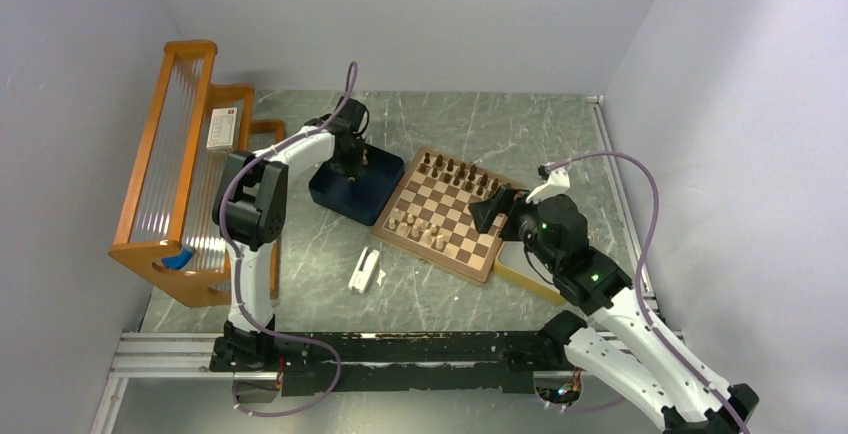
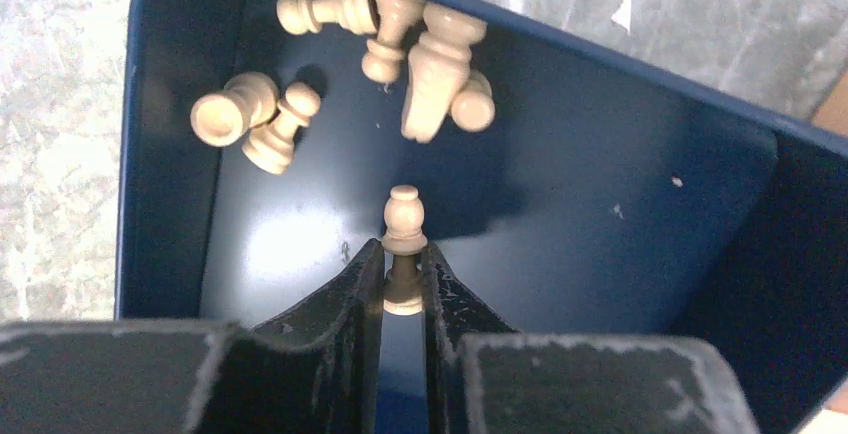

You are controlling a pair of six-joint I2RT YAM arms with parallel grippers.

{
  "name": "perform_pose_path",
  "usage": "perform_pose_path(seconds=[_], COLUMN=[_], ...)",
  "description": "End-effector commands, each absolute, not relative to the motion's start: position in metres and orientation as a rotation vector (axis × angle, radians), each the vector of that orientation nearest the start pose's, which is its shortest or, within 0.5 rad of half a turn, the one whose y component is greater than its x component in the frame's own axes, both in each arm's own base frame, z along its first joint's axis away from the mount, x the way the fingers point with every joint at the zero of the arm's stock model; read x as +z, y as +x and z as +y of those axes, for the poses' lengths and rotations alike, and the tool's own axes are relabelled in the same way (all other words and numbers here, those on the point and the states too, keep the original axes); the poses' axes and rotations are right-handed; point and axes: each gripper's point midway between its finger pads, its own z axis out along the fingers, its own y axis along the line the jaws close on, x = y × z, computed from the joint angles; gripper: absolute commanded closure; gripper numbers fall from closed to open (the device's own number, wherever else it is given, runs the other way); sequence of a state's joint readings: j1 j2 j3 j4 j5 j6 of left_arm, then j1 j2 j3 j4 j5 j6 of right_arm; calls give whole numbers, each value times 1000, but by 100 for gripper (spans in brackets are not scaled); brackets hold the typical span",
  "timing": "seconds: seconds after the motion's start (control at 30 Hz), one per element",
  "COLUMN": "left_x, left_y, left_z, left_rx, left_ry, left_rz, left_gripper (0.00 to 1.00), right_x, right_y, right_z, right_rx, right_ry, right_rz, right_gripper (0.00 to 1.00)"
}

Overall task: Set up the chess pieces on the board
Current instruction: Pick up the chess piece from the storage box.

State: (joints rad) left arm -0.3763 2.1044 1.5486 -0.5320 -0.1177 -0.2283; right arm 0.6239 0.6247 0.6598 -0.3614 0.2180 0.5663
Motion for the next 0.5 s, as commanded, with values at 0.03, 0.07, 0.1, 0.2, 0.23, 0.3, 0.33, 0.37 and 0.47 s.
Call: perform_pose_path(seconds=[0.03, 0.07, 0.1, 0.2, 0.23, 0.3, 0.33, 0.37, 0.47], left_x=[66, 70, 75, 90, 92, 104, 109, 115, 135], left_y=[434, 432, 429, 422, 417, 411, 408, 405, 392], left_z=[-172, -175, -177, -184, -187, -192, -195, -199, -219], left_rx=[-165, -190, -210, -285, -312, -363, -384, -411, -543], left_ry=[244, 261, 272, 322, 343, 387, 407, 430, 521], left_rz=[2603, 2598, 2592, 2556, 2551, 2518, 2497, 2469, 2367], left_gripper=[84, 84, 85, 84, 84, 83, 83, 83, 82], right_x=[222, 218, 213, 205, 203, 203, 204, 202, 207], right_y=[235, 238, 240, 247, 250, 256, 260, 264, 277], right_z=[170, 171, 173, 182, 188, 199, 203, 206, 219], right_rx=[711, 699, 695, 682, 687, 711, 711, 703, 726], right_ry=[68, 65, 64, 28, 13, -28, -37, -38, -66], right_rz=[1933, 1935, 1946, 1992, 2013, 2026, 2027, 2037, 2047], right_gripper=[6, 6, 6, 6, 6, 6, 6, 6, 7])
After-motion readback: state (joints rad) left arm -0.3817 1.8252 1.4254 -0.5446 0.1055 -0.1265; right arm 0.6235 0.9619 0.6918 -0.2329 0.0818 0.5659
